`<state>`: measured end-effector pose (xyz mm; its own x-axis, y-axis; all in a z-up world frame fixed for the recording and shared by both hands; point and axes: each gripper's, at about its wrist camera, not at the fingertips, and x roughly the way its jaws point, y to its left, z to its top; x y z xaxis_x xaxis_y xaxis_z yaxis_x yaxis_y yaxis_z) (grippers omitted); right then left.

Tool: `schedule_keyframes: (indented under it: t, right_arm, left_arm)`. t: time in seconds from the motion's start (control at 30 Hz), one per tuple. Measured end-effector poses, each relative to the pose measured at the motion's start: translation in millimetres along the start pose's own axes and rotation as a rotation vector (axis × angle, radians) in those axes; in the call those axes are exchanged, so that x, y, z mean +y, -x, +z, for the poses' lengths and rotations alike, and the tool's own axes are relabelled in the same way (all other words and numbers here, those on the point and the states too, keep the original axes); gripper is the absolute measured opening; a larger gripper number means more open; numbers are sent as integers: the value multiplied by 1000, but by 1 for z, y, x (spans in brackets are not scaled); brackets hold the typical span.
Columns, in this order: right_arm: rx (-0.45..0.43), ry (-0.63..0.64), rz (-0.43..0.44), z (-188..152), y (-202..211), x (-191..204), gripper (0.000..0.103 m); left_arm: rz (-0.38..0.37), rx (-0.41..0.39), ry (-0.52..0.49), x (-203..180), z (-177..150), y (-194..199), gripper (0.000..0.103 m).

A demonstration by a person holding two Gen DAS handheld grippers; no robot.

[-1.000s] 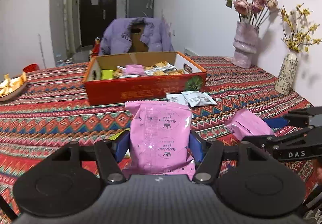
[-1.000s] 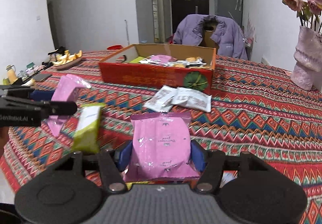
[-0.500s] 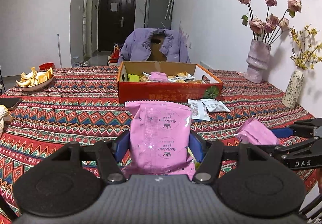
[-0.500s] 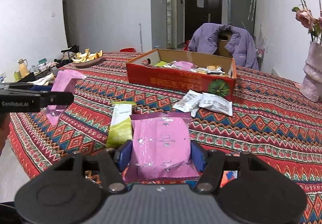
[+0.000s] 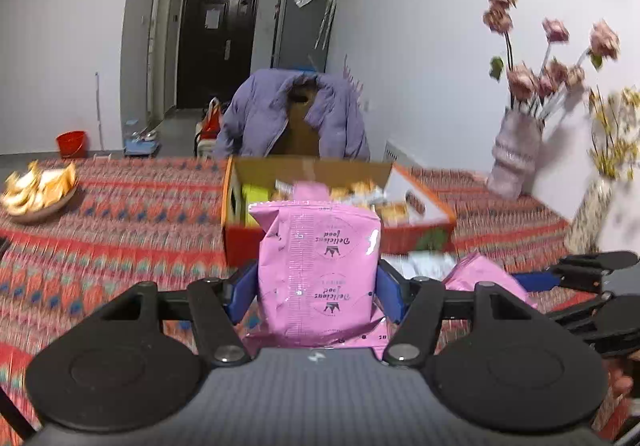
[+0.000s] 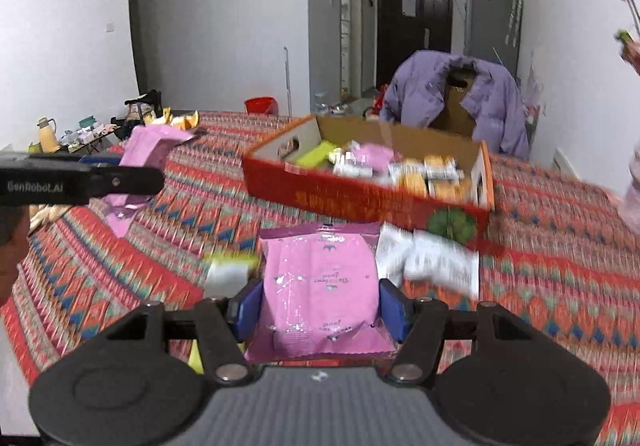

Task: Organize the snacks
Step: 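Carry both pink packets into the cardboard box and open both grippers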

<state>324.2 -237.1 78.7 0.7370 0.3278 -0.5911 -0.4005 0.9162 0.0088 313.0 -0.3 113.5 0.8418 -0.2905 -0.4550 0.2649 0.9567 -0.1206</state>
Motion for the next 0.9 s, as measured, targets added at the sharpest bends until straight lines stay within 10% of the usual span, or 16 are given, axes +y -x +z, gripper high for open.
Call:
schedule_keyframes:
  t: [0.4, 0.9]
  right_arm:
    - [-2, -12, 67, 120, -136, -38, 60]
    - [151, 35, 92, 130, -265, -39, 61]
  left_arm:
    - [-13, 15, 19, 43, 92, -116, 63]
    - [-25, 195, 93, 85, 77, -222, 63]
